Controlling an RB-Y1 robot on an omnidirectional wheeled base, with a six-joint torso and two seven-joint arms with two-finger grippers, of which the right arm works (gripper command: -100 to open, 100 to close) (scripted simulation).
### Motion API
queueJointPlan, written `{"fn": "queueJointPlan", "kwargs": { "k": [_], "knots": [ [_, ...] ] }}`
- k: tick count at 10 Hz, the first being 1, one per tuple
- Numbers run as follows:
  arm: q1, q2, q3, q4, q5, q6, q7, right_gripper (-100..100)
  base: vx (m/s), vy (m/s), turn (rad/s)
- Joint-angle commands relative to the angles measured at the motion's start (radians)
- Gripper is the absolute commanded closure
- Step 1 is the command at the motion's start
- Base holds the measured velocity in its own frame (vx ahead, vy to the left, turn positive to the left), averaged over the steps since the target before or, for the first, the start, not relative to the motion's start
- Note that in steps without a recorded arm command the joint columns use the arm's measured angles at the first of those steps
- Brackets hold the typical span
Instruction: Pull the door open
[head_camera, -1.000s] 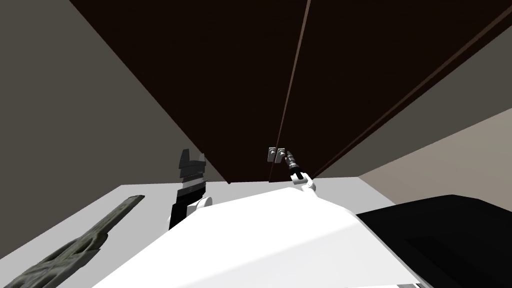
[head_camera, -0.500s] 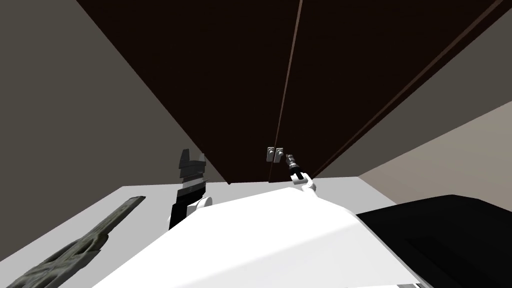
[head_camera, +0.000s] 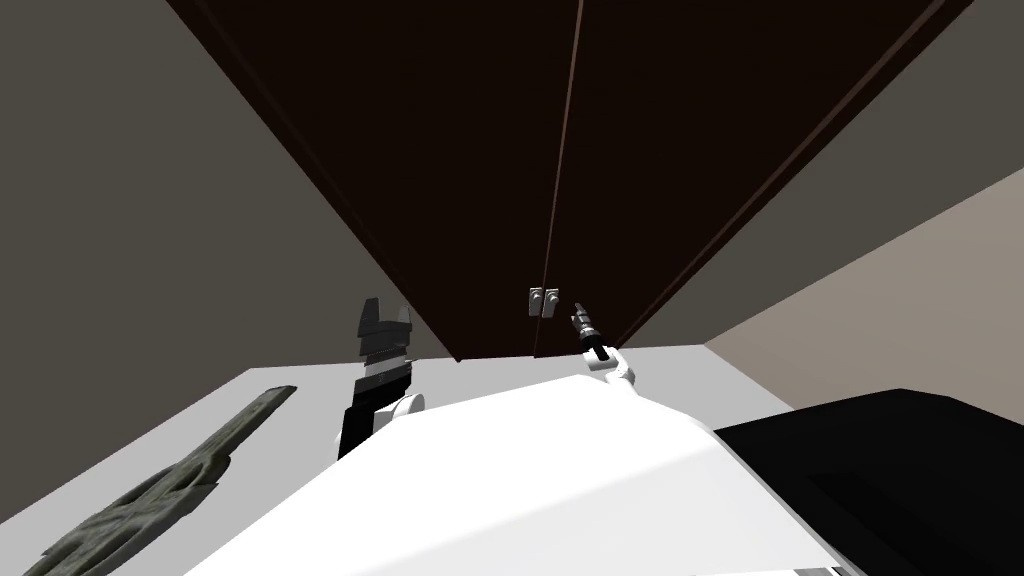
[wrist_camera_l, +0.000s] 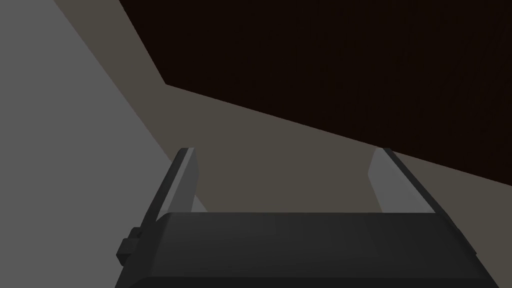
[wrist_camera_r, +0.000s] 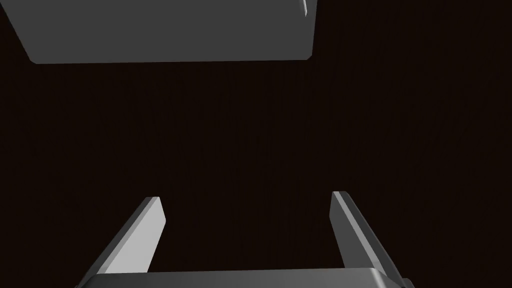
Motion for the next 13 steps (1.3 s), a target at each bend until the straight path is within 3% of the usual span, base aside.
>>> {"fn": "queueJointPlan", "kwargs": {
  "k": [1,3,4,7,9,13],
  "knots": [
    [0.003,0.004,0.016,-0.013,0.004,-0.003,-0.009,-100,-0.209,0.078,0.066],
    [0.0,0.011,0.041,-0.028,0.01,-0.008,-0.021,-100,-0.177,0.087,0.081],
    [-0.004,0.008,0.031,-0.015,0.008,-0.009,-0.015,-100,-0.084,0.044,0.014],
    [0.026,-0.018,-0.032,0.012,-0.002,0.004,-0.004,-100,-0.007,-0.081,-0.178],
    [0.023,-0.019,-0.044,0.021,-0.005,0.006,0.003,-100,0.152,-0.099,-0.038],
    [-0.014,0.005,-0.014,0.014,-0.001,-0.003,0.008,-100,0.212,0.041,0.116]
  ]
}}
